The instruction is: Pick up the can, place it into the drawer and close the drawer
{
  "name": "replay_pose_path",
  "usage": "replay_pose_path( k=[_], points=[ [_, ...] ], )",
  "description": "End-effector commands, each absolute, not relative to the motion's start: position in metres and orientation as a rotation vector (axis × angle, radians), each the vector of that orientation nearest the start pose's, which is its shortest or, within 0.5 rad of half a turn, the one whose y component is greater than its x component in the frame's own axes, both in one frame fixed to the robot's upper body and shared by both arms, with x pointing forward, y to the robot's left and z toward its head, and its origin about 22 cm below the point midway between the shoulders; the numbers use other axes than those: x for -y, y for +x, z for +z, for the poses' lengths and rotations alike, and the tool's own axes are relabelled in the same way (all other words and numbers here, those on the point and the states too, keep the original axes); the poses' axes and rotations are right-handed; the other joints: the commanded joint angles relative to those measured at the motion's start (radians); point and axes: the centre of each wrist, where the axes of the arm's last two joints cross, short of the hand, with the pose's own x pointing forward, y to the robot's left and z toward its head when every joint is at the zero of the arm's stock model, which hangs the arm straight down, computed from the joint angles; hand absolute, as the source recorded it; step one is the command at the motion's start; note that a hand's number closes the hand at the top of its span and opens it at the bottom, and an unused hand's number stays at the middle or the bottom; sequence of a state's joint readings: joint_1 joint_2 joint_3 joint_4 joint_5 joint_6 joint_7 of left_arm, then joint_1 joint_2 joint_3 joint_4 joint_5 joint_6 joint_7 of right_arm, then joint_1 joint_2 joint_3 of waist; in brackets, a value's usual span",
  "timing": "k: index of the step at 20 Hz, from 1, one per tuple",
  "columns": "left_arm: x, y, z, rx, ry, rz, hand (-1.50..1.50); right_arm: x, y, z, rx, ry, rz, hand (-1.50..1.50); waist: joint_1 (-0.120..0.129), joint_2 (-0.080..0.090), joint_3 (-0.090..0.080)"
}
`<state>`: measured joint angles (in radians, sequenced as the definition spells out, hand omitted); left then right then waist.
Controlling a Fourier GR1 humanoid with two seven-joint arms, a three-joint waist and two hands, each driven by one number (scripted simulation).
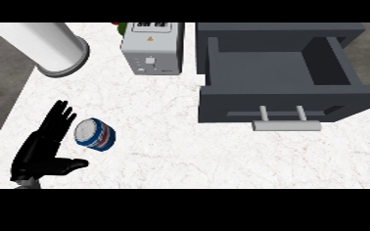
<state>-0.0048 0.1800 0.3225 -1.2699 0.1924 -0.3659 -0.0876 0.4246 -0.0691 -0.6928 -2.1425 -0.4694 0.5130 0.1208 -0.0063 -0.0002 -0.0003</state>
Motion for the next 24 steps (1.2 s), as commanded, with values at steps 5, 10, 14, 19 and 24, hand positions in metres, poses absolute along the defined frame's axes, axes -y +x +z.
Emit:
replay_pose_path(
  k=[5, 10, 14, 19, 24],
  points=[
    [-0.376, 0.232, -0.089, 1.416, -0.085, 0.066, -1.5, 0.379, 0.071, 0.112, 1.788, -0.204, -0.092, -1.5, -0.005, 0.001, -0.001],
    [-0.378, 0.22, -0.107, 1.387, -0.122, 0.133, -1.5, 0.382, 0.074, 0.107, 1.784, -0.215, -0.072, -1.5, -0.002, 0.001, 0.0],
    [-0.361, 0.222, -0.112, 1.371, -0.132, 0.096, -1.5, 0.389, 0.068, 0.098, 1.764, -0.201, -0.093, -1.5, 0.001, 0.0, 0.0],
    [-0.35, 0.247, -0.119, 1.368, -0.157, 0.125, -1.5, 0.382, 0.058, 0.119, 1.779, -0.19, -0.084, -1.5, -0.004, 0.0, 0.0],
    [-0.36, 0.24, -0.124, 1.368, -0.209, 0.203, -1.5, 0.385, 0.06, 0.119, 1.774, -0.19, -0.115, -1.5, -0.002, 0.0, 0.0]
  ],
)
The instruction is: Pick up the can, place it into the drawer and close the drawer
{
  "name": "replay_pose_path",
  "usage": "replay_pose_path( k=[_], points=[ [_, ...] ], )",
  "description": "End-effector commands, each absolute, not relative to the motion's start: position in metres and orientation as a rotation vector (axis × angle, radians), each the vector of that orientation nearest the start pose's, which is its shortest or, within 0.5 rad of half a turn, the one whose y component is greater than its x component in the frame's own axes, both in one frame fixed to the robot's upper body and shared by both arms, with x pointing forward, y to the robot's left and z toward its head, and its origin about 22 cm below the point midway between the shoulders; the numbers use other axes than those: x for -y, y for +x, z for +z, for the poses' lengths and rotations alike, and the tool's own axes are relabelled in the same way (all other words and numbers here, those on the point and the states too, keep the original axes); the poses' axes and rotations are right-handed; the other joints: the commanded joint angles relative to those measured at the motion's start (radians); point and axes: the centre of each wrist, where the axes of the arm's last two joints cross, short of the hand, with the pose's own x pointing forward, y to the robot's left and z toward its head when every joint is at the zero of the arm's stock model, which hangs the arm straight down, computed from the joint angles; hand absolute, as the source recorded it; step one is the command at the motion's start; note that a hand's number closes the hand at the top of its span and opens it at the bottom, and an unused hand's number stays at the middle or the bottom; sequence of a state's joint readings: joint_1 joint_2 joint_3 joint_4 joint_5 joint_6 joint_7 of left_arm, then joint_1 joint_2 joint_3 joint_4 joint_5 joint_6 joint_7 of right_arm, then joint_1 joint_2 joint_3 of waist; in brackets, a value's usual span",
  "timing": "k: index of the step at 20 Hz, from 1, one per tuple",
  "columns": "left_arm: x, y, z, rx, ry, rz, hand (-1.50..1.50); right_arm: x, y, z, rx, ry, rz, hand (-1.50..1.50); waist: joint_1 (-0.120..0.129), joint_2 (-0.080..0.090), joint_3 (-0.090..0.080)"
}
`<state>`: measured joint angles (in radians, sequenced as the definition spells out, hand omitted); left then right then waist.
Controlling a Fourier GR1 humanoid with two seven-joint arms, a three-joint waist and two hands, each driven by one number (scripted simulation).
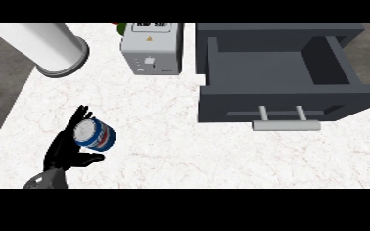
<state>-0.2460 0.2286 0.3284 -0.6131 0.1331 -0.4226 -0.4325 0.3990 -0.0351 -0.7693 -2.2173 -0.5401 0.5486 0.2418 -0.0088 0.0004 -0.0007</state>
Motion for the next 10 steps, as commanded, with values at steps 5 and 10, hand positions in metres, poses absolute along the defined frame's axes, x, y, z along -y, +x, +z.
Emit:
replay_pose_path(
  k=[5, 10],
  points=[
    [-0.347, 0.253, -0.124, 1.358, -0.301, 0.182, 1.5, 0.382, 0.05, 0.112, 1.767, -0.173, -0.11, -1.5, -0.001, -0.001, 0.0],
    [-0.329, 0.27, -0.11, 1.405, -0.389, 0.124, 1.5, 0.381, 0.057, 0.112, 1.763, -0.177, -0.11, -1.5, 0.005, -0.002, 0.001]
  ],
)
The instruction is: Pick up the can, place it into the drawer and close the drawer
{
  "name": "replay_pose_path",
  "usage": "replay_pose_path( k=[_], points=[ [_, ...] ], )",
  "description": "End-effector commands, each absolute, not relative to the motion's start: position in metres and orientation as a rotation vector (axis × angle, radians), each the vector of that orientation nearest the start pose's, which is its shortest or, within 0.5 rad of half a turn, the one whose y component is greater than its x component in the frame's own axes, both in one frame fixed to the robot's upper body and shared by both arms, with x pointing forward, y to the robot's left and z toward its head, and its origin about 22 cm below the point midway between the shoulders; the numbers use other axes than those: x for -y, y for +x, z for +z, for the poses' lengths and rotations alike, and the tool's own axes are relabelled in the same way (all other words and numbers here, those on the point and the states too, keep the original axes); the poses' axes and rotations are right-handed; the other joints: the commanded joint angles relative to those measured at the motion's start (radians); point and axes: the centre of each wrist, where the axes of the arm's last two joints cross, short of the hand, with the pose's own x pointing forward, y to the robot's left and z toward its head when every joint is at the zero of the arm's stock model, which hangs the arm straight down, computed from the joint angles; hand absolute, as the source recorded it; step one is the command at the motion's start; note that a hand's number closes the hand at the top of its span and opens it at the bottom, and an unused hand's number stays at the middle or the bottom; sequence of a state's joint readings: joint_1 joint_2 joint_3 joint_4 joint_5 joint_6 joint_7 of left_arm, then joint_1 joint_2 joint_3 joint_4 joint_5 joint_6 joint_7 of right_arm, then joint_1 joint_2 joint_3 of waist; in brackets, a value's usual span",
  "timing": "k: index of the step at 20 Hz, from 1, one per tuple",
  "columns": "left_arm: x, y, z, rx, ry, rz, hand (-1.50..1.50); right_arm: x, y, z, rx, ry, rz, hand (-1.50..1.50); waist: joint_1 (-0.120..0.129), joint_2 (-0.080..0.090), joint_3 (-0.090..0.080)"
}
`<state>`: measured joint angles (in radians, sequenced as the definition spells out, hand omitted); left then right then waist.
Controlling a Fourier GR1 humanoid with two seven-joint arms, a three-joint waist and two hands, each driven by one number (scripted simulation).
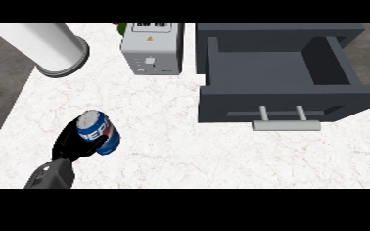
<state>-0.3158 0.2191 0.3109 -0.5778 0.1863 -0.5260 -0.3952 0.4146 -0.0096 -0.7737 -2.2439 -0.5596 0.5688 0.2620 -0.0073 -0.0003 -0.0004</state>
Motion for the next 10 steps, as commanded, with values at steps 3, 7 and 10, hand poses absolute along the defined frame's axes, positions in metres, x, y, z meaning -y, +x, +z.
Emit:
replay_pose_path(
  k=[3, 7, 10],
  points=[
    [-0.321, 0.27, -0.101, 1.422, -0.44, 0.088, 1.5, 0.377, 0.068, 0.107, 1.768, -0.187, -0.106, -1.5, 0.009, -0.003, 0.001],
    [-0.291, 0.288, -0.082, 1.5, -0.452, 0.133, 1.5, 0.372, 0.065, 0.115, 1.77, -0.179, -0.128, -1.5, 0.008, -0.003, 0.001],
    [-0.287, 0.281, -0.089, 1.533, -0.324, 0.255, 1.5, 0.383, 0.048, 0.114, 1.771, -0.151, -0.125, -1.5, 0.003, -0.003, 0.001]
  ],
)
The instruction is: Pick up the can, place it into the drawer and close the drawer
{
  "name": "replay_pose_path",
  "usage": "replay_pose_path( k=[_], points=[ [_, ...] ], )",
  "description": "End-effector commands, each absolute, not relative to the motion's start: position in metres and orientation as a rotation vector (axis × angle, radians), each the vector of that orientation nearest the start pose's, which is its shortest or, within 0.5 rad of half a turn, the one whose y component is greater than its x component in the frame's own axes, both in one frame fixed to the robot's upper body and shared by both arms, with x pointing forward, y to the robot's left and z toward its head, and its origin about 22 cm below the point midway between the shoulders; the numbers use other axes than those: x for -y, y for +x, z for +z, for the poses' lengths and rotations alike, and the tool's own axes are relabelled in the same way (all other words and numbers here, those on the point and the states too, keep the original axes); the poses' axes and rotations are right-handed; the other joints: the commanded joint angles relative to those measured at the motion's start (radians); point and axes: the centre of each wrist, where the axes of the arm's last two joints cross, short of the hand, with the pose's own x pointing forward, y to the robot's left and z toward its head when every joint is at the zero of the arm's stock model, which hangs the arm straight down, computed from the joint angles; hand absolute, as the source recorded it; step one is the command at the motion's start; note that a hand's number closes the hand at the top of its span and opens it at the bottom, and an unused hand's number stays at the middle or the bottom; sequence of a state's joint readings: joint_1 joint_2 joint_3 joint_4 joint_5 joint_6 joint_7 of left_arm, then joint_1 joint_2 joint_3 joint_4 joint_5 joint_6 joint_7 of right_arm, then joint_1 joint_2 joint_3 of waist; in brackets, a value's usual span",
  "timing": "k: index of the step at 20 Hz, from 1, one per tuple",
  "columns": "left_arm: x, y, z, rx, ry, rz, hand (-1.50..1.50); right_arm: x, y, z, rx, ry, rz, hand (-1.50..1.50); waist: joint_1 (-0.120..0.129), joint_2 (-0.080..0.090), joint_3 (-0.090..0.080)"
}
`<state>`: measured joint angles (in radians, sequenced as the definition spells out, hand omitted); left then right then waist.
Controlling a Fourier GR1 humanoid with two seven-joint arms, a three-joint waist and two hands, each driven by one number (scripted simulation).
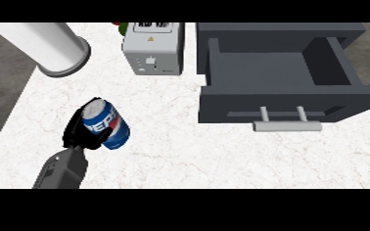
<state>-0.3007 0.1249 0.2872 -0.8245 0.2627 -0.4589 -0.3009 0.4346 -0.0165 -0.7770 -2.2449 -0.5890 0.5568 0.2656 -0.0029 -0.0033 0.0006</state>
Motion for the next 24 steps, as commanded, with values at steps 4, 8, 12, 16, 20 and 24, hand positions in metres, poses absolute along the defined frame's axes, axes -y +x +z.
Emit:
replay_pose_path(
  k=[4, 8, 12, 16, 20, 24],
  points=[
    [-0.252, 0.301, -0.069, 1.572, -0.266, 0.332, 1.5, 0.363, 0.073, 0.12, 1.777, -0.171, -0.141, -1.5, 0.003, 0.002, 0.0],
    [-0.224, 0.317, -0.032, 1.612, -0.281, 0.286, 1.5, 0.371, 0.058, 0.113, 1.783, -0.172, -0.127, -1.5, -0.003, 0.001, 0.0],
    [-0.202, 0.314, 0.004, 1.672, -0.257, 0.241, 1.5, 0.358, 0.069, 0.12, 1.781, -0.186, -0.122, -1.5, 0.003, -0.001, 0.0],
    [-0.188, 0.324, 0.053, 1.695, -0.243, 0.223, 1.5, 0.367, 0.055, 0.117, 1.789, -0.172, -0.133, -1.5, -0.001, -0.002, 0.0],
    [-0.191, 0.346, 0.093, 1.701, -0.237, 0.189, 1.5, 0.37, 0.049, 0.119, 1.784, -0.174, -0.139, -1.5, -0.006, 0.001, 0.0],
    [-0.174, 0.346, 0.098, 1.706, -0.215, 0.16, 1.5, 0.356, 0.048, 0.131, 1.785, -0.172, -0.156, -1.5, -0.009, 0.002, -0.001]
  ],
)
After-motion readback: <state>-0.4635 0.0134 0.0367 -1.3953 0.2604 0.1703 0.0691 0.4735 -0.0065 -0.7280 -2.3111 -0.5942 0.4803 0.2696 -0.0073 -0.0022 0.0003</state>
